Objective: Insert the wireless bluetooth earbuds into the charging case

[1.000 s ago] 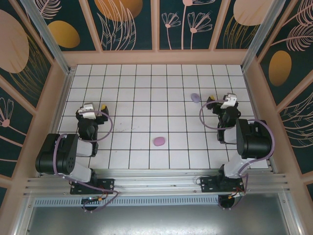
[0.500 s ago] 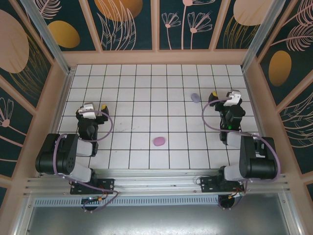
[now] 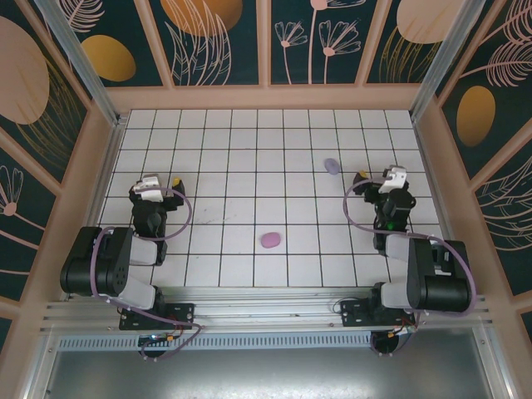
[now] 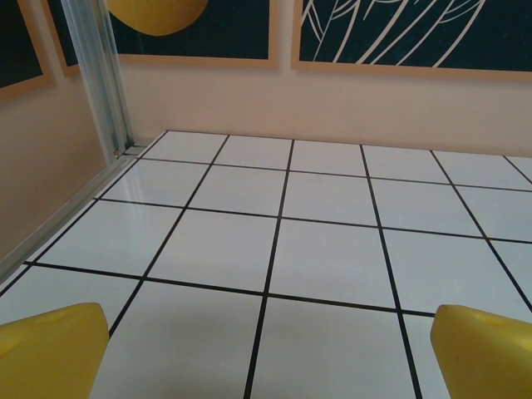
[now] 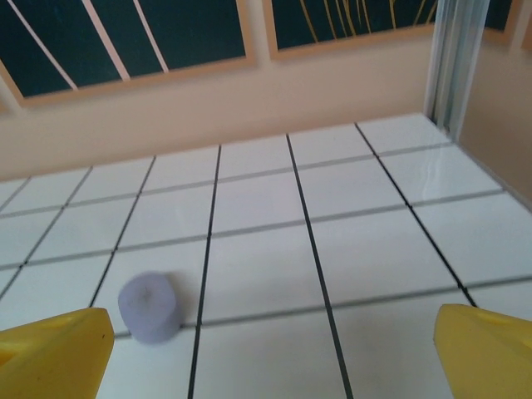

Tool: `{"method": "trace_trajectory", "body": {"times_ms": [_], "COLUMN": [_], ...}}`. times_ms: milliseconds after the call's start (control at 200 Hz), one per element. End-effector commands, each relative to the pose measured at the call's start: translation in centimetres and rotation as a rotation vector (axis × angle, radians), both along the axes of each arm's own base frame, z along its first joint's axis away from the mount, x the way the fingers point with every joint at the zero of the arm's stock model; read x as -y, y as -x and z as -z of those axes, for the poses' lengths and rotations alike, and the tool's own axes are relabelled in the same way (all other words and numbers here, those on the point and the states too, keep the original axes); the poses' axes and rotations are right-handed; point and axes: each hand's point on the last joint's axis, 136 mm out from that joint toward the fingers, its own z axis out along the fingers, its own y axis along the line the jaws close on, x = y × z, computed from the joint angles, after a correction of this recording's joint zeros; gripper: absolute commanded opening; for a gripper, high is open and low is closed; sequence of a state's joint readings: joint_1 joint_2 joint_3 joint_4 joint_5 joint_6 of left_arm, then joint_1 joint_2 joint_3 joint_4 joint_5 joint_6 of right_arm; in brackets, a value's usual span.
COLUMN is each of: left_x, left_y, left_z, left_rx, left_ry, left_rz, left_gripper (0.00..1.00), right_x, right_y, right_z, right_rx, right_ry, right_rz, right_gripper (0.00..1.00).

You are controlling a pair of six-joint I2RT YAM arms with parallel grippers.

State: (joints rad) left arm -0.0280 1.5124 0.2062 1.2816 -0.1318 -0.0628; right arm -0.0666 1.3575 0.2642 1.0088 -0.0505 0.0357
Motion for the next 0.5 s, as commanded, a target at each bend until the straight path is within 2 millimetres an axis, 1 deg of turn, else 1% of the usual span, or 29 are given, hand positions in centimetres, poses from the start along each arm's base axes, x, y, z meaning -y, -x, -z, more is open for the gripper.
{"method": "trace_trajectory", "body": {"times_ms": [0,100,140,495], "left_x": [0.0,0.0,0.0,-0.1], "left_y": [-0.5,-0.5,-0.5,-0.5], "left_z": [-0.8,-0.7,-0.7,-0.7], "left_rx": [0.025,0.023,0.022,0.02], "left_ry": [-0.009,-0.009,-0.009,-0.009], "left_rz": [0.006,0.005,0.005,-0.003], "left_gripper": [0.98,0.99,0.99,0.99], "right_x": [0.4,-0.2,-0.7,-0.9], "right_y": [0.4,-0.5,-0.4,-0.6], "right_z": [-0.2,1.5,1.8,1.9], "right_rx": [0.065,0.038,0.032,0.024], "right_ry": [-0.022,-0.012,0.01,0.021], "right_rz": [0.006,-0.025,-0.03,-0.025], "right_gripper": [0.99,0.99,0.99,0.99]}}
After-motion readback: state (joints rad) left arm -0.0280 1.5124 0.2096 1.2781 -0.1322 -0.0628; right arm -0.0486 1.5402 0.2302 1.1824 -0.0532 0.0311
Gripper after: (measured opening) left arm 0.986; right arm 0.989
